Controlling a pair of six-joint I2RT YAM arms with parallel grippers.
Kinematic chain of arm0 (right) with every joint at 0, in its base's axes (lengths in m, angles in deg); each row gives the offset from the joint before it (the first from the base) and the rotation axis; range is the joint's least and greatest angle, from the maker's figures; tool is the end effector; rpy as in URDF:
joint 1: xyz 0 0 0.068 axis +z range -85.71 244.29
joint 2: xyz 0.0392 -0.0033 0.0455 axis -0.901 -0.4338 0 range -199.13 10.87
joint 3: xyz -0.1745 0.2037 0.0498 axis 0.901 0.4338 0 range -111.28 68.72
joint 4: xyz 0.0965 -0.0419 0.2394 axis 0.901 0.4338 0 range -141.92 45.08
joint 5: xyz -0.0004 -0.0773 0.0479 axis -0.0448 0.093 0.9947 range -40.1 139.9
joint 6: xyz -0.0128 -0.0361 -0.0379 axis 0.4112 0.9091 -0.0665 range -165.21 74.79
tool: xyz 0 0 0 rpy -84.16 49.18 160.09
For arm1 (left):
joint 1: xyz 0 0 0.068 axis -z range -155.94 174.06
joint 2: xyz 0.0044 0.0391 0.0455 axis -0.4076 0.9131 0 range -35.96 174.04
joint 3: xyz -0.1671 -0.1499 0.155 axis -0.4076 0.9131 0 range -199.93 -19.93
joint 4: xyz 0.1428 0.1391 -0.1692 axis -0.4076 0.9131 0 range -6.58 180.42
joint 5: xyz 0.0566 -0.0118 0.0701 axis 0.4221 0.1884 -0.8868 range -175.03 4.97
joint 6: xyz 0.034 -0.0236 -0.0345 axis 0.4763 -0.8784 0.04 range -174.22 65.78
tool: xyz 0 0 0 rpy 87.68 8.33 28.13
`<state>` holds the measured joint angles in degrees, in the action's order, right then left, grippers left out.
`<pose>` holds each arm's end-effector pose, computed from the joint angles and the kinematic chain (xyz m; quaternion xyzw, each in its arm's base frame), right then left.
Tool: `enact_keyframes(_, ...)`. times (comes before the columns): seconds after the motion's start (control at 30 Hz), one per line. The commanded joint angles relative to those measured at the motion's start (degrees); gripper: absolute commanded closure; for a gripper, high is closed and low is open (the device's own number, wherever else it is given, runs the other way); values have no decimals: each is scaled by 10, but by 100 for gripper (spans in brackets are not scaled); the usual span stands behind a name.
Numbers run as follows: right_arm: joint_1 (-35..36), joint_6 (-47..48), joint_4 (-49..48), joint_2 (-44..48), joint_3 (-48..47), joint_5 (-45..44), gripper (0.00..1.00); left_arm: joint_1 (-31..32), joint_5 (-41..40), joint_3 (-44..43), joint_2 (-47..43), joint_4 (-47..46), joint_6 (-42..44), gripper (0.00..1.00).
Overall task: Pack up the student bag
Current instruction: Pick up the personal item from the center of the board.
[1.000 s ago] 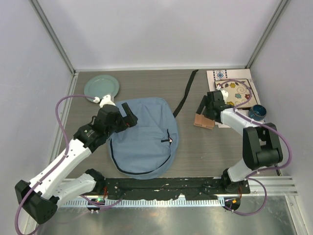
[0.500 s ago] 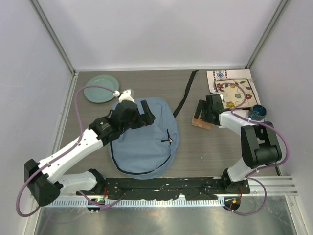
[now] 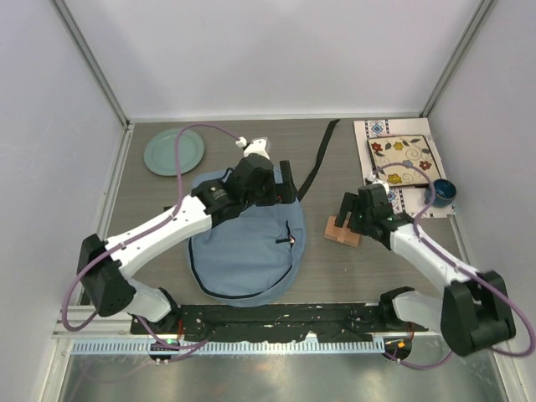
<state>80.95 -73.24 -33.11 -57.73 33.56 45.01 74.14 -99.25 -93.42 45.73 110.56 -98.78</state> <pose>0.2196 0.0624 0.1877 0.1074 0.9394 0.0856 0.3143 0.2129 -0.2408 0.3365 -0.0143 0.8833 -0.2603 0.3897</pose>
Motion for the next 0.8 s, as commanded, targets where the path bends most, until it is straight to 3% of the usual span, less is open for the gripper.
enact_keyframes(0.0, -2, -99, 33, 120, 5, -65, 15, 16, 17, -51, 35, -31, 19, 0)
enact_keyframes(0.13, -16, -174, 40, 172, 40, -96, 13, 31, 45, -89, 101, -45, 20, 1)
enact_keyframes(0.3, -66, -217, 44, 167, 65, -39, 13, 36, 130, -115, 180, -54, 16, 1)
enact_keyframes(0.77, -199, -203, -13, 125, 125, 126, 16, 50, 210, -200, 356, -67, 2, 1)
